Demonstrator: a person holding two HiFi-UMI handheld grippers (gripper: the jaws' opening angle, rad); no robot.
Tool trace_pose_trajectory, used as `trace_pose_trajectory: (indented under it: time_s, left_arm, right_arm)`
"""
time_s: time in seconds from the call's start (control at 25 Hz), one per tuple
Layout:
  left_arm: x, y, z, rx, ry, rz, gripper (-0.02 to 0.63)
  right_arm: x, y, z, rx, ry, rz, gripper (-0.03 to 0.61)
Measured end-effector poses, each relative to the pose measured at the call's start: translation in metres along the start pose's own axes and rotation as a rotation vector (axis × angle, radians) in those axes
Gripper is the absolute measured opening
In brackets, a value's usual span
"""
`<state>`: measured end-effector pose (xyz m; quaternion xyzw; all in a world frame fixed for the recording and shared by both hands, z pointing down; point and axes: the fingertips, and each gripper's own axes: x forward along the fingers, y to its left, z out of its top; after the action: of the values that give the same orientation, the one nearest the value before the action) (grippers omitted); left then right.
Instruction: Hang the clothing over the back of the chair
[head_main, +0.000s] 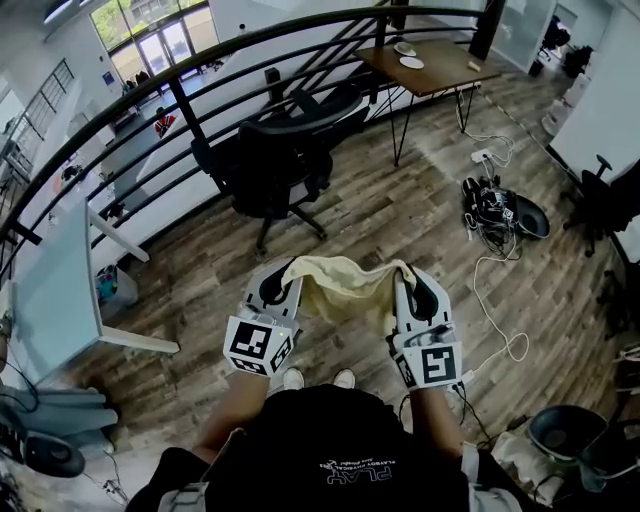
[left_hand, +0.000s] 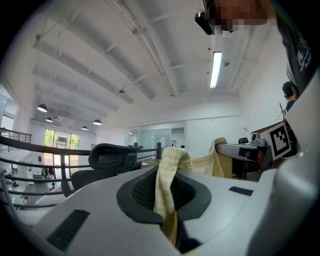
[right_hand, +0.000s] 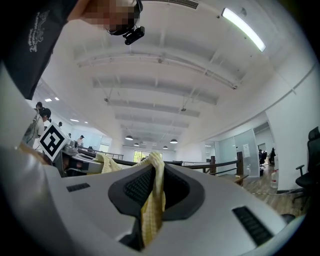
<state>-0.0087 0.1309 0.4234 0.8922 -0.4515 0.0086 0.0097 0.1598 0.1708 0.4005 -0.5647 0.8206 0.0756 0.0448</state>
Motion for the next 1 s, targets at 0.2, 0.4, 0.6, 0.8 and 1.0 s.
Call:
trace_pose_trajectory:
  time_s: [0.2,0.4,0.6,0.8,1.0]
  left_arm:
    - [0.003,-0.008,0.0,0.014,-0.006,0.031,0.023]
    - [0.01,-0.003,0.001,0.024,-0.001,0.05,0.023]
    - [0.023,0.011,-0.002,0.021,0.002,0.051,0.023]
    - [0.04,0.028,-0.006,-0.006,0.0,0.039,0.023]
    - [0.061,0.051,-0.003,0.016,-0.005,0.03,0.023]
  right_arm:
    - [0.001,-0.006,-0.001,0.002,-0.014,0.055,0.043]
    - [0.013,-0.011,-0.002,0.004,-0.018,0.075,0.043]
    - [0.034,-0.011,-0.007,-0.001,-0.019,0.091,0.043]
    - [0.058,-0.009,-0.012,-0.019,-0.015,0.101,0.043]
    - [0.089,-0.012,-0.018,-0.047,-0.011,0.118,0.043]
